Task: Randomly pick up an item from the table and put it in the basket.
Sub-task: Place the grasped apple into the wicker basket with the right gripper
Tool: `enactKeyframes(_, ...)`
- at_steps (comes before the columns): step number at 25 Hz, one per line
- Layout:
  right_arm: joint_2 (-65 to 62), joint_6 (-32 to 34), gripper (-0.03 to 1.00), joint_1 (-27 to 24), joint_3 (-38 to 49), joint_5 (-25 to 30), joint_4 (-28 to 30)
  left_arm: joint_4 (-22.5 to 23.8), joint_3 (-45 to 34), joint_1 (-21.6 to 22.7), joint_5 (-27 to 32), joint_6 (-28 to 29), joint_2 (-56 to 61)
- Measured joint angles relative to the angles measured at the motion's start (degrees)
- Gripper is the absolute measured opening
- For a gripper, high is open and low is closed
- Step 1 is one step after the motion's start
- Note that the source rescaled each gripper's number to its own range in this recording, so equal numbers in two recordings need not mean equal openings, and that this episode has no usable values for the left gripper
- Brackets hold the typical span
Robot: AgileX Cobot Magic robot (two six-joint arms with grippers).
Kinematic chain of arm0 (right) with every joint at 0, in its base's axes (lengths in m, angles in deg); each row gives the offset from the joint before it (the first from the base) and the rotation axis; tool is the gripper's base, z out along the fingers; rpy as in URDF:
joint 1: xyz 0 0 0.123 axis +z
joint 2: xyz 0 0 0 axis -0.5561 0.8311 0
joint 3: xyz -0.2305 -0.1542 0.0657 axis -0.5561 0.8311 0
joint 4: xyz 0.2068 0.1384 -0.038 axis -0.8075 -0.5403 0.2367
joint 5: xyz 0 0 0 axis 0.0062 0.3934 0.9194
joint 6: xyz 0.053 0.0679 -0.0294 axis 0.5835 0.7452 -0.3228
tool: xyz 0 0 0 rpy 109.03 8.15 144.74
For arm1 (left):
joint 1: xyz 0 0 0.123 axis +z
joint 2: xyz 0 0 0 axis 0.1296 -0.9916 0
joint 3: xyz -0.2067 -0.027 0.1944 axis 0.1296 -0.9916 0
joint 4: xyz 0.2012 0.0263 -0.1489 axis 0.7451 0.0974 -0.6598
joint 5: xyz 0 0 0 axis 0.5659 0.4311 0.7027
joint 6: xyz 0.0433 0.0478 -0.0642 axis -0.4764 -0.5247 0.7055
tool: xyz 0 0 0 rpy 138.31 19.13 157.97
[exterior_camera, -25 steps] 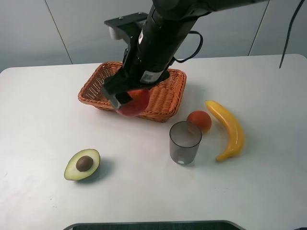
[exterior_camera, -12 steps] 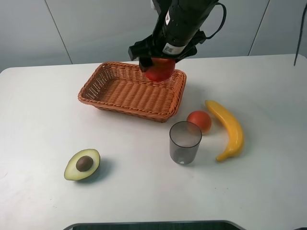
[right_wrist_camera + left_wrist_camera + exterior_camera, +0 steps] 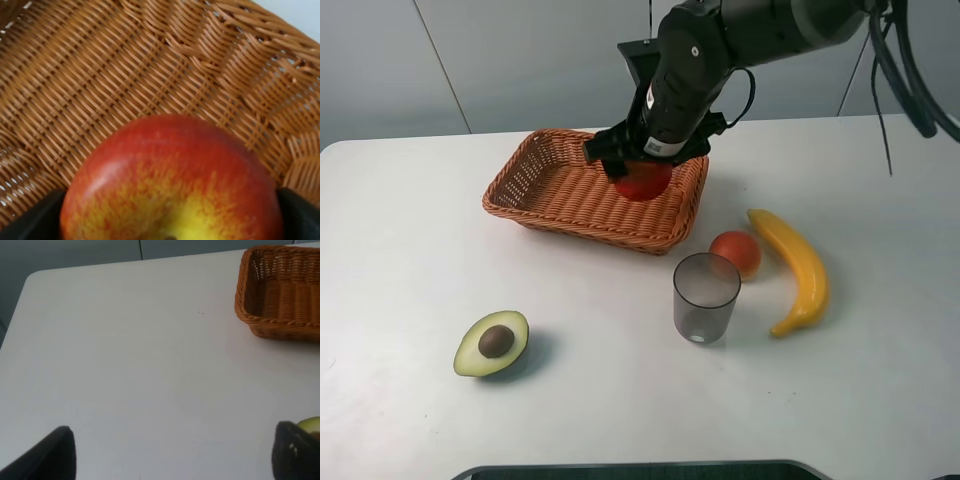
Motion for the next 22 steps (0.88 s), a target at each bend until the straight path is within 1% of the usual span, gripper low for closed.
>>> enactKeyframes(8, 0.7, 0.0, 0.01, 0.0, 0.0, -1.1, -0.4, 0.0, 0.0, 0.0, 0.0, 0.0, 0.0)
enactKeyframes(9, 0.7, 0.0, 0.2, 0.0, 0.0, -1.2, -0.4, 0.0, 0.0, 0.0, 0.0, 0.0, 0.0)
enactKeyframes(10, 0.7, 0.0, 0.64, 0.0, 0.0, -1.5, -0.5, 0.0, 0.0, 0.0, 0.0, 0.0, 0.0)
enactKeyframes(11, 0.7, 0.0, 0.82, 0.0, 0.0, -1.6, -0.5, 0.0, 0.0, 0.0, 0.0, 0.0, 0.0)
enactKeyframes(12, 0.7, 0.0, 0.92, 0.0, 0.0, -1.8, -0.7, 0.0, 0.0, 0.0, 0.0, 0.0, 0.0)
enactKeyframes(13, 0.7, 0.0, 0.96, 0.0, 0.0, -1.8, -0.8, 0.0, 0.0, 0.0, 0.0, 0.0, 0.0)
enactKeyframes(16, 0.7, 0.0, 0.99, 0.0, 0.0, -1.8, -1.3, 0.0, 0.0, 0.0, 0.0, 0.0, 0.0)
enactKeyframes(22, -1.2, 0.0, 0.99, 0.0, 0.0, -0.9, -1.4, 0.0, 0.0, 0.0, 0.0, 0.0, 0.0)
